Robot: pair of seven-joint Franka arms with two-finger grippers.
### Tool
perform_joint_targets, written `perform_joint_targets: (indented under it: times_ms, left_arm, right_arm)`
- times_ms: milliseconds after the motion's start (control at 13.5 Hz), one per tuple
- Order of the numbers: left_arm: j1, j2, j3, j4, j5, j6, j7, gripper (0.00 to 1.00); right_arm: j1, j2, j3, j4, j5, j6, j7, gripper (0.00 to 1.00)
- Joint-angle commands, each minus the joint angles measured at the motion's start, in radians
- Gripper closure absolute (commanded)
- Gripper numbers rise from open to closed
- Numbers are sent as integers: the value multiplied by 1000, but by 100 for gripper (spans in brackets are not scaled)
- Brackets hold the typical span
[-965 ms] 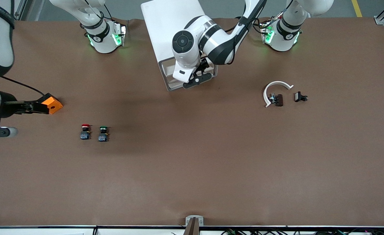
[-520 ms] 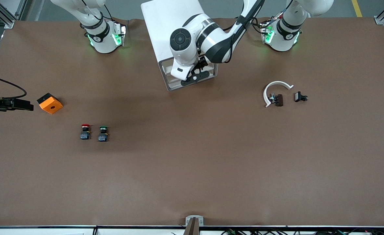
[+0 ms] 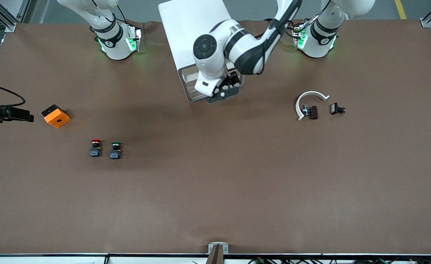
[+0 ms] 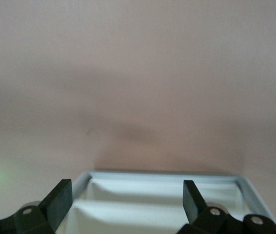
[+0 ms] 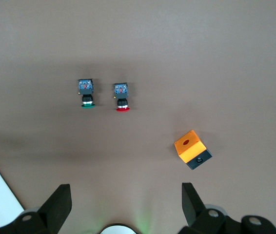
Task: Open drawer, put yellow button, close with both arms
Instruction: 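Push the drawer closed into the cabinet with the left gripper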
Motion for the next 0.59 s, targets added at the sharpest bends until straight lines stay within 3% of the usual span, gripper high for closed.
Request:
perform_joint_targets:
  times_ms: [0,520]
  left_arm:
    - [61,4,-9,43,23,-5,34,0]
    - [186,-50,-6,54,29,-93,160,0]
  right_arm:
    - [-14,-5,18,34,-17,-25,6,0]
    - [-14,-62,22,40,46,-80,29,0]
